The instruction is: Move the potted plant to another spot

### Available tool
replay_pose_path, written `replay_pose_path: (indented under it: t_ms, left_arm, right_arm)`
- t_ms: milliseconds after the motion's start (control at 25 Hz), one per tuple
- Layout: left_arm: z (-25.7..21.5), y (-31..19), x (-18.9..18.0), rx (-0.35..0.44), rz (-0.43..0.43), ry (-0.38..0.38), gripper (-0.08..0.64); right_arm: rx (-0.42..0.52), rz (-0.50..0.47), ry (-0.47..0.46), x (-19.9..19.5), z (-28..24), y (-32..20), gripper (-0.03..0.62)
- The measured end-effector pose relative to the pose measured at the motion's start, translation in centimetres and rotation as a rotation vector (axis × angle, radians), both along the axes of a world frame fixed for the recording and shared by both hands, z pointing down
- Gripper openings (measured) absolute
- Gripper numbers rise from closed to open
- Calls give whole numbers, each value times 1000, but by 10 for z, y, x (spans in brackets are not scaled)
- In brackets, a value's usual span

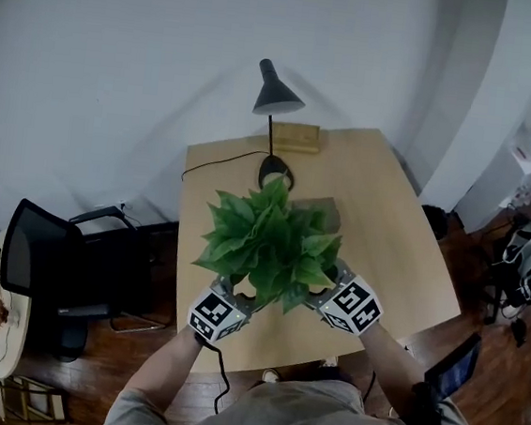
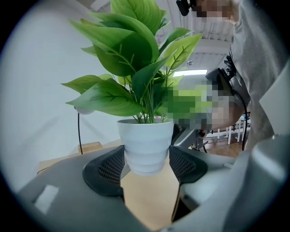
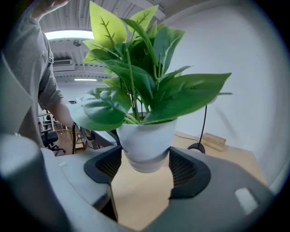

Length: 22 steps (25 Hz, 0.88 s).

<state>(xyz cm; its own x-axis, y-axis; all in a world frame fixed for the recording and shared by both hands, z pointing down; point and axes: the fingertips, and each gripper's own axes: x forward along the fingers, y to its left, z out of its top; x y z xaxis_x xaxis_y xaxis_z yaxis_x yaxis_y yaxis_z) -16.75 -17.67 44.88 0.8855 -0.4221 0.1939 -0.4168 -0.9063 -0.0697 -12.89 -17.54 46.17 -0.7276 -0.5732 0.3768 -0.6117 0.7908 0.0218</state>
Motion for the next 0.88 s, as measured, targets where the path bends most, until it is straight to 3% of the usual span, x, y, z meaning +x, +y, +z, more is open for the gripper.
replay_pose_path:
  t_ms: [360,640,880]
  left_arm:
    - [4,-5,14,7,7,-6,307]
    - [9,-28,135,4,-77,-11,307]
    - [12,-42,191,-20,-147,-27,307]
  right_arm:
    - [16,6,6,13,3,-5,336]
    - [12,-74,14,134,8,-31,334]
    - [-8,-140,3,189,11,-48,334]
